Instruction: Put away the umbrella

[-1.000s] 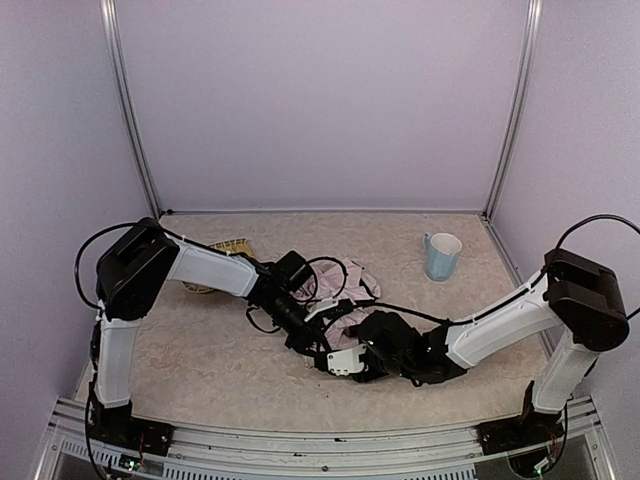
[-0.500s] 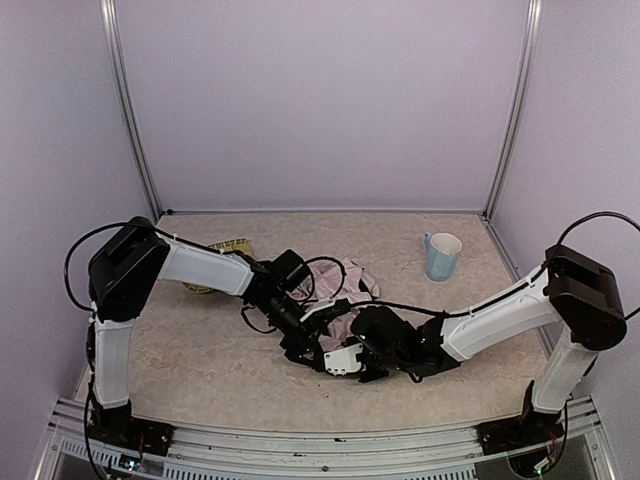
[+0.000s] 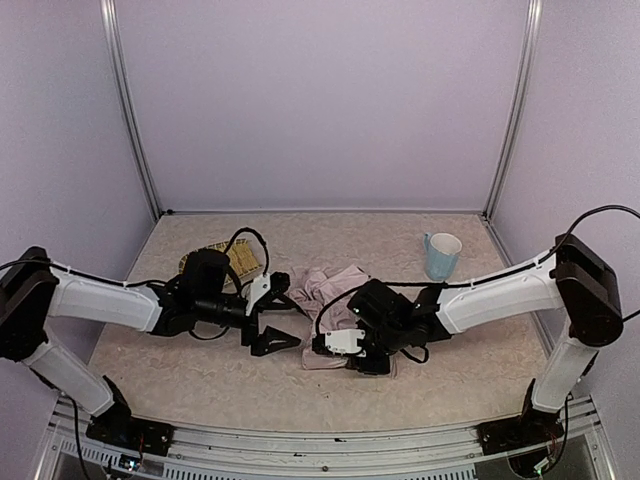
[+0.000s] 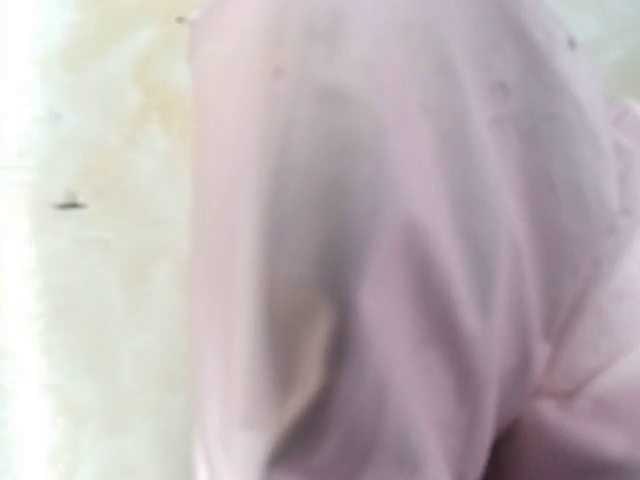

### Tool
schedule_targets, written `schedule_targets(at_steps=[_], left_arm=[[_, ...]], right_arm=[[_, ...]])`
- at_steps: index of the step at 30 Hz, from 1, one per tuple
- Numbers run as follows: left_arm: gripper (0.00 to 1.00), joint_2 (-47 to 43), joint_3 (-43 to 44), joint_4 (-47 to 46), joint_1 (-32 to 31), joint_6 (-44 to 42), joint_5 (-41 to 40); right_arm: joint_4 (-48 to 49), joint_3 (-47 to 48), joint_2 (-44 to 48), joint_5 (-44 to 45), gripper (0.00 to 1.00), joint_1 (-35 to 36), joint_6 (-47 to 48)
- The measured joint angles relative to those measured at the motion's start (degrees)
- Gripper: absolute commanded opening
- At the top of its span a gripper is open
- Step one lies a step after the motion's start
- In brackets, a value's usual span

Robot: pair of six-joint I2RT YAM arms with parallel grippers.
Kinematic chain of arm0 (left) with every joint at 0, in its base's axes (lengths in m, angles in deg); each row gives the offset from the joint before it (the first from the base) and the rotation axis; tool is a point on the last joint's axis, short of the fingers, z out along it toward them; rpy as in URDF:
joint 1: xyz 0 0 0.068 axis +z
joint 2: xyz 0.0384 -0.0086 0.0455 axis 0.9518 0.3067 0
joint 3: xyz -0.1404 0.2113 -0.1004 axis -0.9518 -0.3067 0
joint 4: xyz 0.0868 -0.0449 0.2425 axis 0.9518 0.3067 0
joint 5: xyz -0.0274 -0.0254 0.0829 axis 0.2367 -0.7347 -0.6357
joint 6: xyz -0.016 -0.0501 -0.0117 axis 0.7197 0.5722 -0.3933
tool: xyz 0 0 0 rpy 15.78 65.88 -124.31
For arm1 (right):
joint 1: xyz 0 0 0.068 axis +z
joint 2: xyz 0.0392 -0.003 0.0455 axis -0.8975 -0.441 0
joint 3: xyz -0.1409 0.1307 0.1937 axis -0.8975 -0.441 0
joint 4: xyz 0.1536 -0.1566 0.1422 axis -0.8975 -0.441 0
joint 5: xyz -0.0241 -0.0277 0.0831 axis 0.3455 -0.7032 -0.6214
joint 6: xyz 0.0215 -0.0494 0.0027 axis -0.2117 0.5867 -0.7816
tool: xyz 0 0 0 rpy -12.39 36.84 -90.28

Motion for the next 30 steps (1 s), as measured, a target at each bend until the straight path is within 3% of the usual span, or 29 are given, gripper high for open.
schedule_targets(at_steps=[4, 8, 12, 19, 22, 26, 28, 30], left_arm=[[0.88, -8.39, -8.52, -7.67, -2.71, -3.23, -6.86], [0.88, -8.87, -9.18, -7.28, -12.63, -9.49, -16.13], [0.92, -3.32, -6.27, -4.31, -20.87, -15.65, -26.01], [0.92, 9.97, 1.38, -0.76, -23.02, -22.62, -37.44], [0.85, 13.35, 4.17, 0.35, -22.75, -23.98, -39.43], [0.55, 15.82, 7.65, 2.95, -22.34, -23.89, -40.22], [0.43, 17.14, 9.31, 4.5, -21.64, -23.39, -39.63], [0.38, 17.44, 10.19, 6.43, -21.44, -22.64, -38.16]], right_arm=[[-9.18, 6.05, -3.32, -10.86, 0.13, -3.87, -2.86], [-14.53, 9.46, -6.8, -21.24, 0.13, -7.54, -4.0], [-18.91, 11.85, -9.55, -28.89, 0.11, -9.42, -3.98], [-24.11, 16.02, -14.6, -39.56, 0.12, -12.98, -2.56], [-24.79, 16.41, -15.34, -41.9, 0.12, -13.84, -1.95], [-25.24, 16.59, -15.69, -43.91, 0.14, -14.62, -1.25], [-25.51, 16.68, -15.82, -44.26, 0.19, -14.67, -1.01], [-25.49, 16.83, -15.82, -44.28, 0.29, -14.78, -1.18]])
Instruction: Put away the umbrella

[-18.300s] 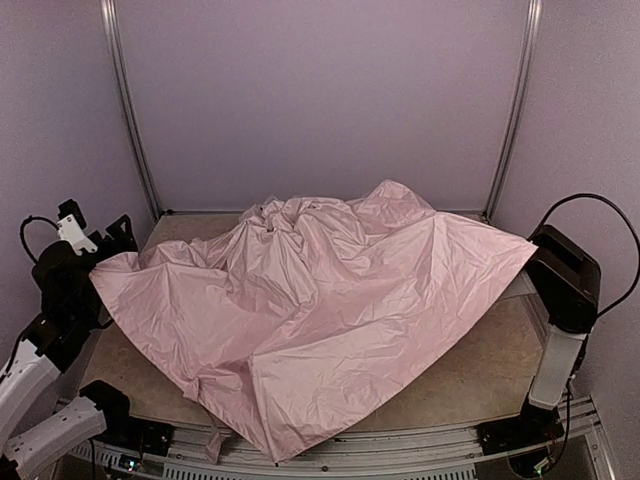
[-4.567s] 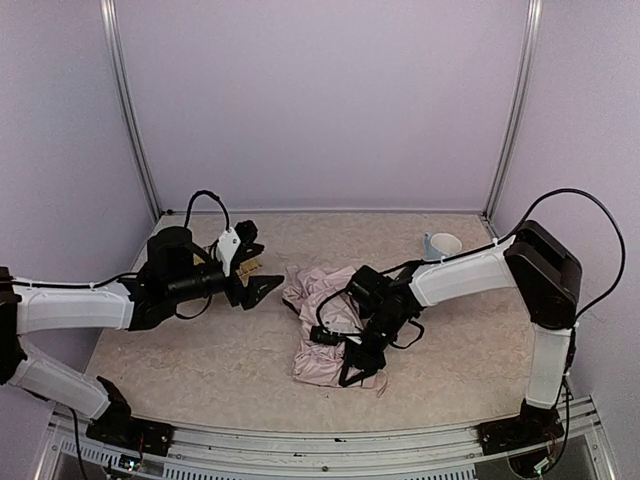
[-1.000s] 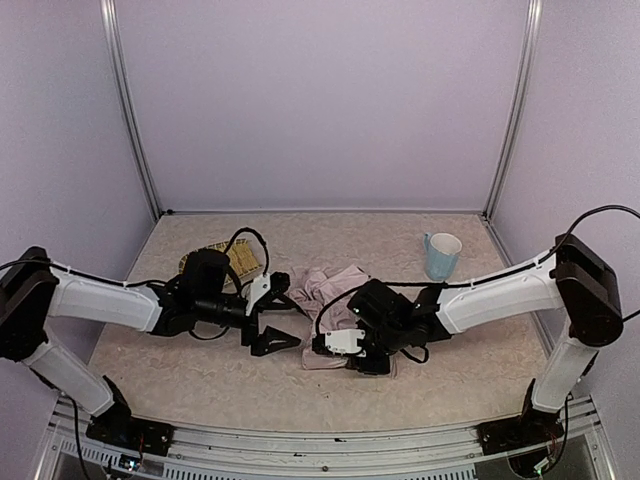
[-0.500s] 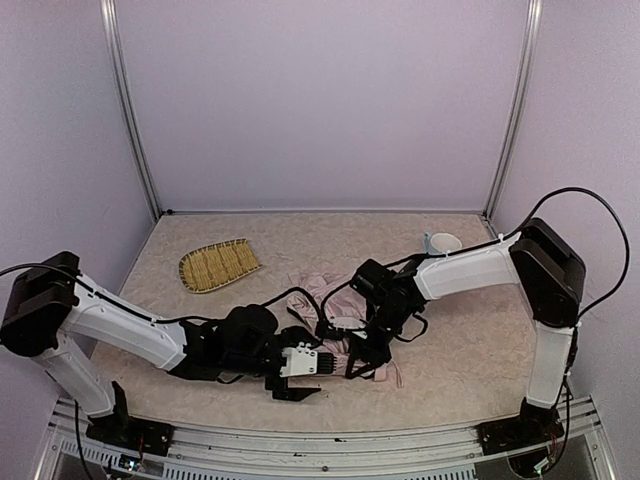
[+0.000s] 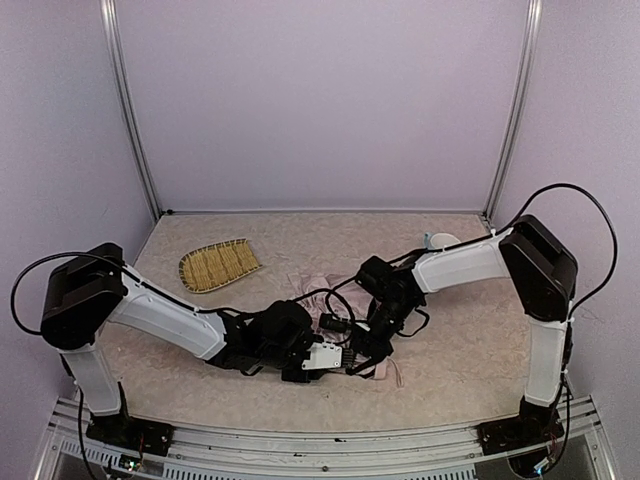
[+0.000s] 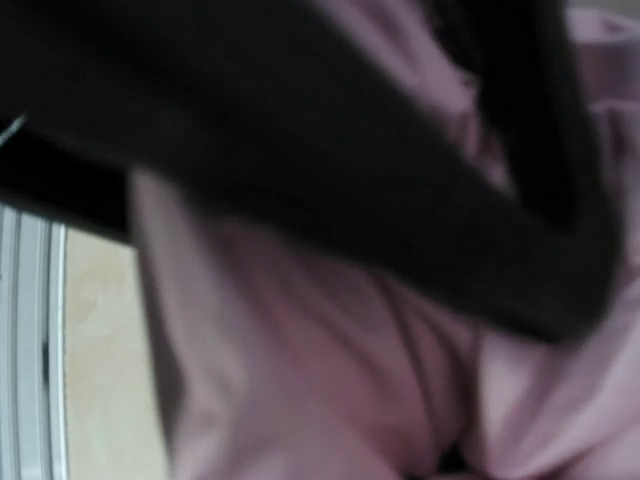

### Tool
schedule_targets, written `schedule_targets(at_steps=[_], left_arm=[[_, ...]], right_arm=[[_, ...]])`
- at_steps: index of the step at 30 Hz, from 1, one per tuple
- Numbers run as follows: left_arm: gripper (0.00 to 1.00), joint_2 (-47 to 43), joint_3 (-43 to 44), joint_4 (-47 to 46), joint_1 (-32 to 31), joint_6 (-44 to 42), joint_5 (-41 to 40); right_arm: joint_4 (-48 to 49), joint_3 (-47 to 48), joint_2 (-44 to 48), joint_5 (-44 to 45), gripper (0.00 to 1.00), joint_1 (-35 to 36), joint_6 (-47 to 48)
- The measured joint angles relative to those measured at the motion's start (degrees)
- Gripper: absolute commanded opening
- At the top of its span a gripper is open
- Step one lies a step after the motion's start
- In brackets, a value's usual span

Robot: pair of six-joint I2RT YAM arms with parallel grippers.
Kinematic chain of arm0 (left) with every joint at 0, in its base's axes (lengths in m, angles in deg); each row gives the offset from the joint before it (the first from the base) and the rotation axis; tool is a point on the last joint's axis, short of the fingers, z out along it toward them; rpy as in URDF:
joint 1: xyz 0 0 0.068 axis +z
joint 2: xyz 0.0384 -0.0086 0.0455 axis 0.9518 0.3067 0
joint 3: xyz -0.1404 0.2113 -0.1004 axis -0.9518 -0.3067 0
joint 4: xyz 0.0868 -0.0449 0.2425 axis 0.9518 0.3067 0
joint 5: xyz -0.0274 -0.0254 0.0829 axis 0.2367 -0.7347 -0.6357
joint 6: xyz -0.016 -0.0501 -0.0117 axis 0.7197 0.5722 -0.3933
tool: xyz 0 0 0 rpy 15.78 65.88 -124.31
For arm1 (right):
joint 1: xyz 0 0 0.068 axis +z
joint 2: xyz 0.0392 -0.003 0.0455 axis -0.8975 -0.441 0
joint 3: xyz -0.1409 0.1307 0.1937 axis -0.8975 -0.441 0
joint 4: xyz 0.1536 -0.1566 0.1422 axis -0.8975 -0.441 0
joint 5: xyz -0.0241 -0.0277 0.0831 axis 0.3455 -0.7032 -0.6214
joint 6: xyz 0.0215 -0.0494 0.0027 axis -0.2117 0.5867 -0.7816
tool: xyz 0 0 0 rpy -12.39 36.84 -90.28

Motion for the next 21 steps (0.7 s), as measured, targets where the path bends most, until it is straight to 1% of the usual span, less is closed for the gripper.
schedule_targets(at_steps=[4, 6, 10, 17, 19, 21], left_arm=[[0.35, -0.59, 0.2, 1.03, 1.07, 1.09, 2.58], [0.33, -0.76, 0.26, 1.42, 1.9, 2.38, 4.76], [0.31, -0.9, 2.1, 4.39, 3.58, 6.62, 9.25], [0.3, 1.81, 6.34, 9.84, 6.95, 14.27, 18.56], [0.29, 3.15, 7.28, 10.84, 8.04, 15.69, 21.79], [0.29, 4.98, 8.79, 12.04, 9.2, 16.68, 25.77]], right_arm=[[1.29, -0.48, 1.16, -0.33, 0.52, -0.57, -1.53], [3.06, -2.03, 3.58, 0.11, 0.58, -0.81, -2.73], [8.59, -6.82, 11.65, 4.72, 0.61, -0.79, -5.07], [22.25, -21.22, 33.44, 17.75, 0.63, -0.66, -7.98], [27.98, -25.77, 39.45, 22.75, 0.65, 0.72, -7.76], [32.46, -29.09, 43.12, 27.17, 0.67, 3.67, -6.54]])
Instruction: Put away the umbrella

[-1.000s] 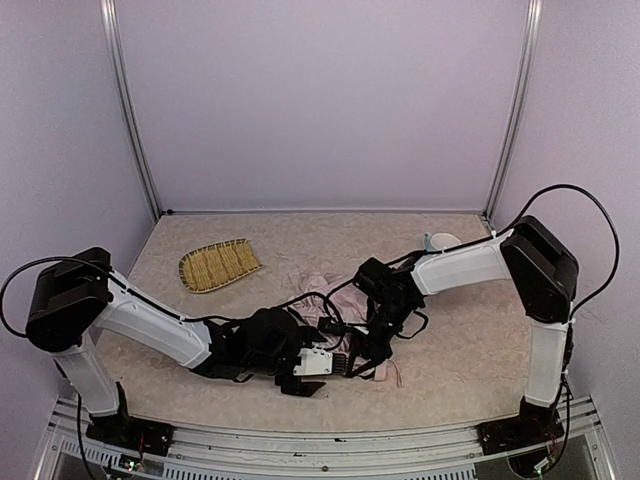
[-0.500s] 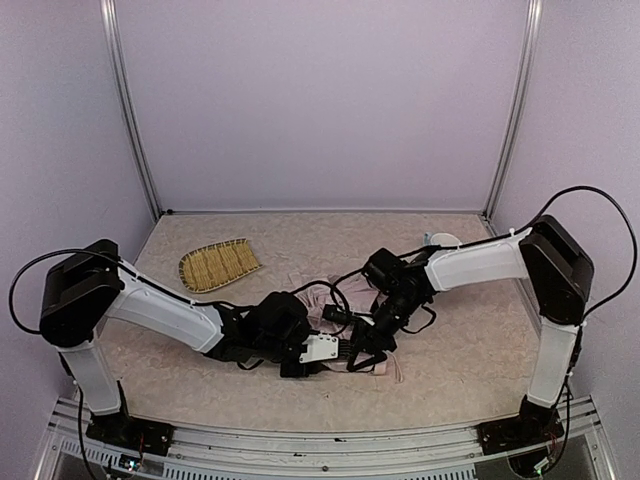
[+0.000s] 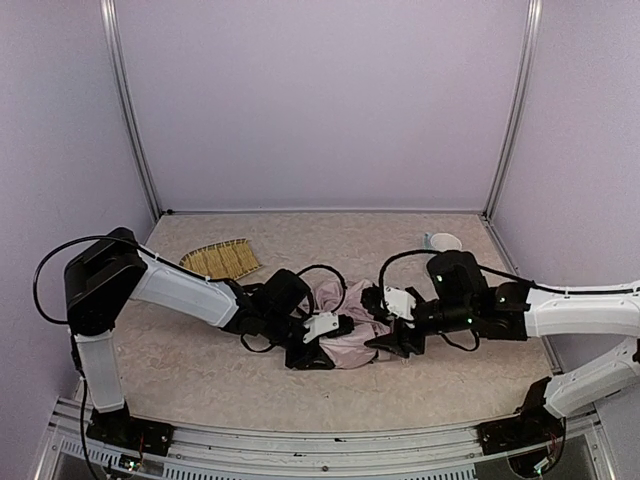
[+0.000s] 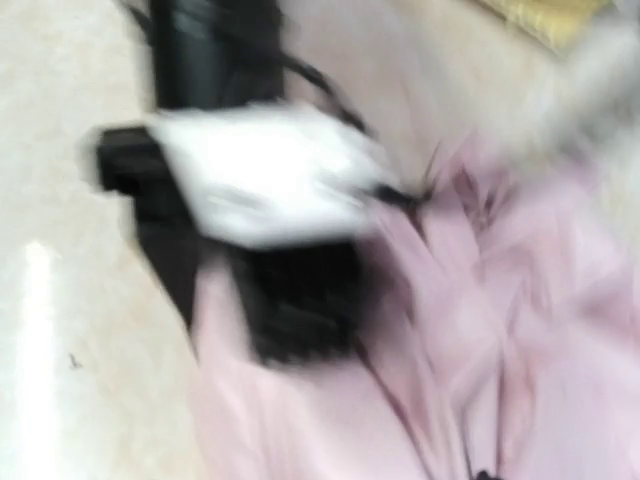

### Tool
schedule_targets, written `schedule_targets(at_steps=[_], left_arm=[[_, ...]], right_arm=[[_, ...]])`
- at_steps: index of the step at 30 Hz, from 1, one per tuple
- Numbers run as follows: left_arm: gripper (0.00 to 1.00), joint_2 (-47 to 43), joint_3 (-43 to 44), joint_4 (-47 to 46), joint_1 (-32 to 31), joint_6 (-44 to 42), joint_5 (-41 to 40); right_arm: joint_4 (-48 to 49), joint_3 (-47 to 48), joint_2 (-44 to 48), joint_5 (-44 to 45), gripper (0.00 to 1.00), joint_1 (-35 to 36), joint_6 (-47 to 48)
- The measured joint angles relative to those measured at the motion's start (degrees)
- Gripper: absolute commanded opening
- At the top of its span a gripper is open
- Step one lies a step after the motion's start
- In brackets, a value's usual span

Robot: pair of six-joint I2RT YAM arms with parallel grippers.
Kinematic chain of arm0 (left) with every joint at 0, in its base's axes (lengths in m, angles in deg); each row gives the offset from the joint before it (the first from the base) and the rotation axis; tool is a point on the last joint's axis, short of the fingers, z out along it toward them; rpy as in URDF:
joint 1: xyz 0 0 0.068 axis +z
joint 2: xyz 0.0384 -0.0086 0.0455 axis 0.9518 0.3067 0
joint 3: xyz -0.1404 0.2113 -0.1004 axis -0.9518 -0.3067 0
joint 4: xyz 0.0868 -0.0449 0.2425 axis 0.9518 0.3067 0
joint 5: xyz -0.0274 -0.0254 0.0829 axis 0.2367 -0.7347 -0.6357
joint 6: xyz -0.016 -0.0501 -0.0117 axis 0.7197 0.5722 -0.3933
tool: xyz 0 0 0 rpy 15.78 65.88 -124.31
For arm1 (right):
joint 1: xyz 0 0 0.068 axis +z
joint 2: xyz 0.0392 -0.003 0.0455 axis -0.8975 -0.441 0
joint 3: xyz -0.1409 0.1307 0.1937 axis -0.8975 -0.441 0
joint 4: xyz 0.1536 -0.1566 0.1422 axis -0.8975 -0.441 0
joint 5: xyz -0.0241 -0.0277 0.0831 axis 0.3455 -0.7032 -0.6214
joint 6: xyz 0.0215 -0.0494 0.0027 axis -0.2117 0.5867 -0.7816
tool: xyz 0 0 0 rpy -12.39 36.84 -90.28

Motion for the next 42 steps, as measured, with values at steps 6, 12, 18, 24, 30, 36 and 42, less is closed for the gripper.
schedule_targets(at_steps=[6, 12, 18, 24, 30, 36, 42], left_arm=[[0.27, 5.29, 6.54, 4.63, 1.6, 0.7, 10.01], [0.27, 7.04, 9.11, 8.39, 2.78, 0.17, 14.91], [0.27, 7.56, 10.21, 11.08, 3.02, -0.68, 16.41], [0.4, 7.72, 10.36, 12.33, 3.87, -1.46, 17.27], [0.99, 4.42, 6.21, 10.03, 4.35, -0.63, 18.05], [0.99, -6.86, -6.14, 1.75, 4.44, 2.73, 12.41], [0.99, -25.94, -23.61, -18.58, 4.46, 6.12, -1.62]], right_arm=[[7.8, -5.57, 0.31, 13.03, 0.72, 13.35, 7.48], [9.25, -4.5, -10.19, 24.81, 0.76, 15.28, 12.61], [9.2, -1.25, -19.17, 31.32, 0.72, 15.82, 15.3], [7.37, 2.05, -23.34, 32.59, 0.32, 16.31, 14.1], [7.15, 2.75, -24.37, 31.89, 0.15, 16.52, 11.98], [5.2, 4.0, -24.7, 30.51, 0.12, 16.37, 10.99], [-0.92, 7.52, -24.92, 24.61, 0.1, 14.03, 8.33]])
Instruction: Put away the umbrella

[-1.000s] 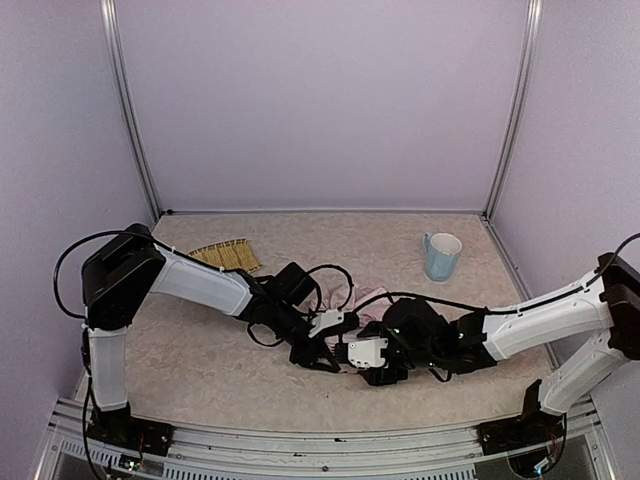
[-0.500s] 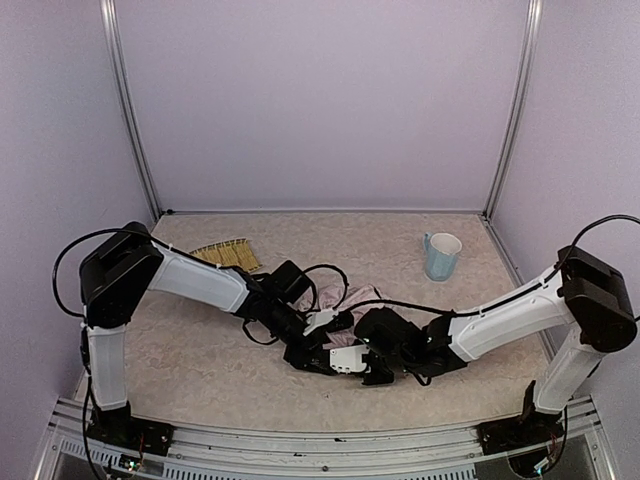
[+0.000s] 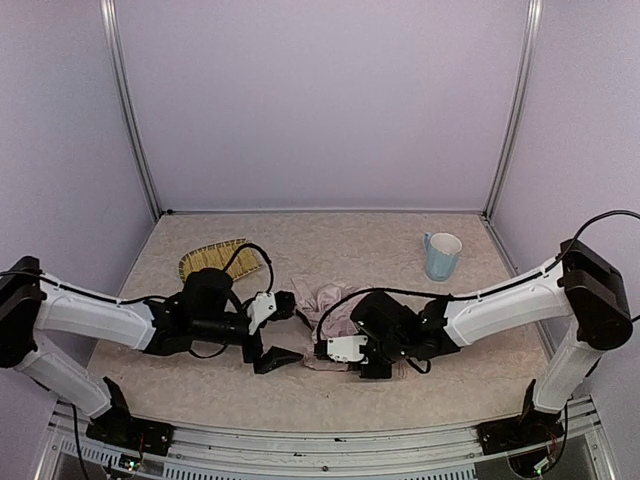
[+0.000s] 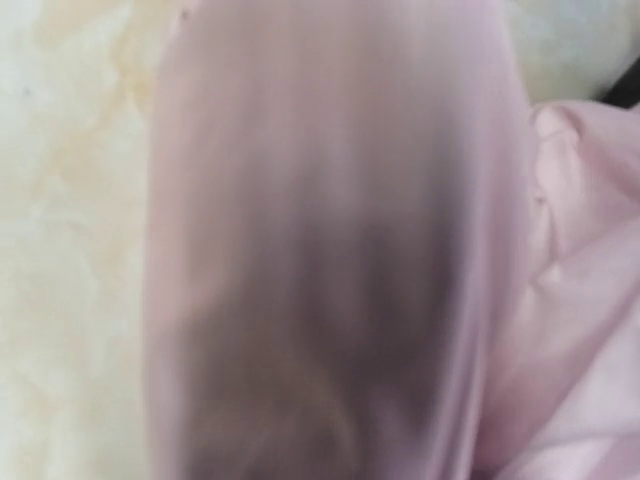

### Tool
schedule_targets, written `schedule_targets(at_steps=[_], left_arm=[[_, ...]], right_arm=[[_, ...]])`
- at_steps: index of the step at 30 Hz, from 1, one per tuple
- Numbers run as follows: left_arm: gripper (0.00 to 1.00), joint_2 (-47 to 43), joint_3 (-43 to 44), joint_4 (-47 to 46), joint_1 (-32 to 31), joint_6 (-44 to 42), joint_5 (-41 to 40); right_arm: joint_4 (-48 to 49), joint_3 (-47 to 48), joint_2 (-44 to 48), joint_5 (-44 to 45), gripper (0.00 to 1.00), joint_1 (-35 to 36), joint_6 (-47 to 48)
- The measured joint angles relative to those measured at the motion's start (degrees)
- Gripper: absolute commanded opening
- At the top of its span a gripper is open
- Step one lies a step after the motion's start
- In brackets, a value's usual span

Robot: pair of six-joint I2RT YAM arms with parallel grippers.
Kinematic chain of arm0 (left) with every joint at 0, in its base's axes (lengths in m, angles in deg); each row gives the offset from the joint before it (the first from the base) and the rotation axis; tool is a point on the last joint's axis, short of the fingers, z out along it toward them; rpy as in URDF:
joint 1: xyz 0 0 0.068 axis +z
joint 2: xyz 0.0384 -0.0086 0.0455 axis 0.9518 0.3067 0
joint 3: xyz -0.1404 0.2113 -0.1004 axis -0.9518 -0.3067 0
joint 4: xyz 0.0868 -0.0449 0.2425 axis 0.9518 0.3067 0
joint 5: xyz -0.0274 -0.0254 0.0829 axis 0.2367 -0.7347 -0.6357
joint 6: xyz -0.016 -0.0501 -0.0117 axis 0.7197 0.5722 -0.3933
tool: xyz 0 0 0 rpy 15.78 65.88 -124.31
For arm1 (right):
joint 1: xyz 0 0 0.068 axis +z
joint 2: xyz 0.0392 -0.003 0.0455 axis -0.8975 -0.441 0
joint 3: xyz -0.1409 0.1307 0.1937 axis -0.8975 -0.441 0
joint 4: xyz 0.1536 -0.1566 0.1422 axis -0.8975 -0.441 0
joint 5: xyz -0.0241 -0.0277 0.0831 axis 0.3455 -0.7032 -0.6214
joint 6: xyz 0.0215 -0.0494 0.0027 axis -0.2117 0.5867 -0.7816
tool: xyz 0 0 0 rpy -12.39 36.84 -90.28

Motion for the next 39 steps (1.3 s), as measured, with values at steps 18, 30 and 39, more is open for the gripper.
schedule_targets(at_steps=[18, 30, 39], left_arm=[[0.87, -9.64, -7.82, -10.27, -15.58, -17.29, -19.34], [0.67, 12.72, 7.72, 0.35, -16.0, -27.61, -27.54], [0.82, 18.45, 11.32, 0.79, -15.02, -27.28, -29.88]], right_arm=[[-26.51, 20.57, -13.49, -43.71, 0.1, -14.25, -2.8], [-30.47, 25.31, -20.59, -55.01, 0.11, -17.66, -0.87], [-30.67, 25.51, -20.87, -55.71, 0.12, -17.88, -0.37]])
